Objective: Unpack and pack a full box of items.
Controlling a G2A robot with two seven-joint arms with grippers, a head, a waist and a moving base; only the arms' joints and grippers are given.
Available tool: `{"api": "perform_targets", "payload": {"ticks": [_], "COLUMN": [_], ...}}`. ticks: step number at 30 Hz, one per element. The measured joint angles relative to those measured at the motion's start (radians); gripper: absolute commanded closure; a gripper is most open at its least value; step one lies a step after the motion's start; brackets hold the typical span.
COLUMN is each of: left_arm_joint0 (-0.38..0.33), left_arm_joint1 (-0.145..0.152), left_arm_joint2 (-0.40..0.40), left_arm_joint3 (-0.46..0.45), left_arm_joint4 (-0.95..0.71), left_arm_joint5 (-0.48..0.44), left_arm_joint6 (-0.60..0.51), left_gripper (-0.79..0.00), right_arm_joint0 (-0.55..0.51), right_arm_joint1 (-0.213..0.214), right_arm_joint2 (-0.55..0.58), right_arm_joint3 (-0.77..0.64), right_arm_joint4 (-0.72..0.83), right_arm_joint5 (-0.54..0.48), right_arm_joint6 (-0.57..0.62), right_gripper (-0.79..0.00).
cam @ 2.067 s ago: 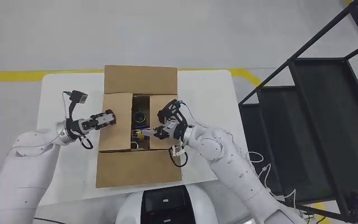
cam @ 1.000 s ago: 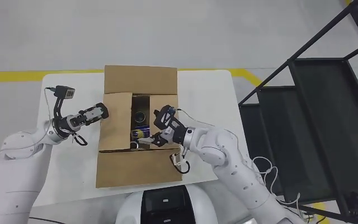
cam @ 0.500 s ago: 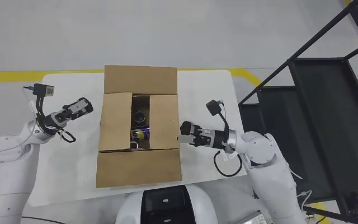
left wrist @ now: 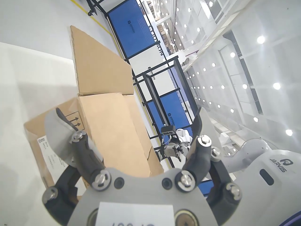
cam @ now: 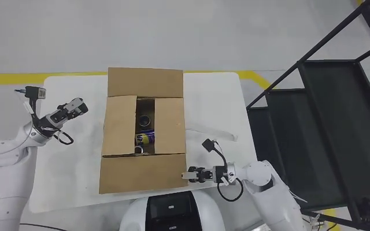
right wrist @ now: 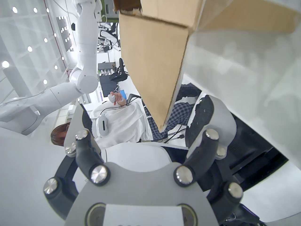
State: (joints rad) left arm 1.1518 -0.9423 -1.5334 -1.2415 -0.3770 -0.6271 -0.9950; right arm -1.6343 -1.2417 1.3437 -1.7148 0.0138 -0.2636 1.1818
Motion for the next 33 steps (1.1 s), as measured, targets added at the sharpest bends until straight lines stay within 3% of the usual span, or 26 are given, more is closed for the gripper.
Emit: {"api": "perform_targets", "payload": {"ticks": [14,21,26,33], "left_arm_joint0": [0.022,0.060,0.107,0.166], "left_arm_joint1": [0.003,0.013,0.024,0.043], "left_arm_joint2": [0.009,-0.031,-0.054,0.000], "left_arm_joint3": [-0.041,-0.113,-0.200,-0.305], "left_arm_joint4": [0.032,-0.030,-0.155,-0.152], "left_arm_joint5": [0.010,0.007,0.021,0.138], "left_arm_joint6": [0.019,-0.029,-0.191,-0.337], "left_gripper": [-0.785,-0.785,-0.785,-0.785], "right_arm_joint0": [0.162,0.272,0.308,0.340], "right_arm_joint1": [-0.019,-0.033,-0.036,-0.032], "right_arm_joint2": [-0.097,-0.159,-0.178,-0.177], "right_arm_joint3": [0.136,0.263,0.301,0.282], "right_arm_joint4": [0.377,0.321,0.257,0.165], "right_arm_joint5": [-0.196,-0.211,-0.232,-0.245], "right_arm_joint6": [-0.071,-0.198,-0.263,-0.331], "right_gripper": [-0.785,-0.785,-0.785,-0.785]}}
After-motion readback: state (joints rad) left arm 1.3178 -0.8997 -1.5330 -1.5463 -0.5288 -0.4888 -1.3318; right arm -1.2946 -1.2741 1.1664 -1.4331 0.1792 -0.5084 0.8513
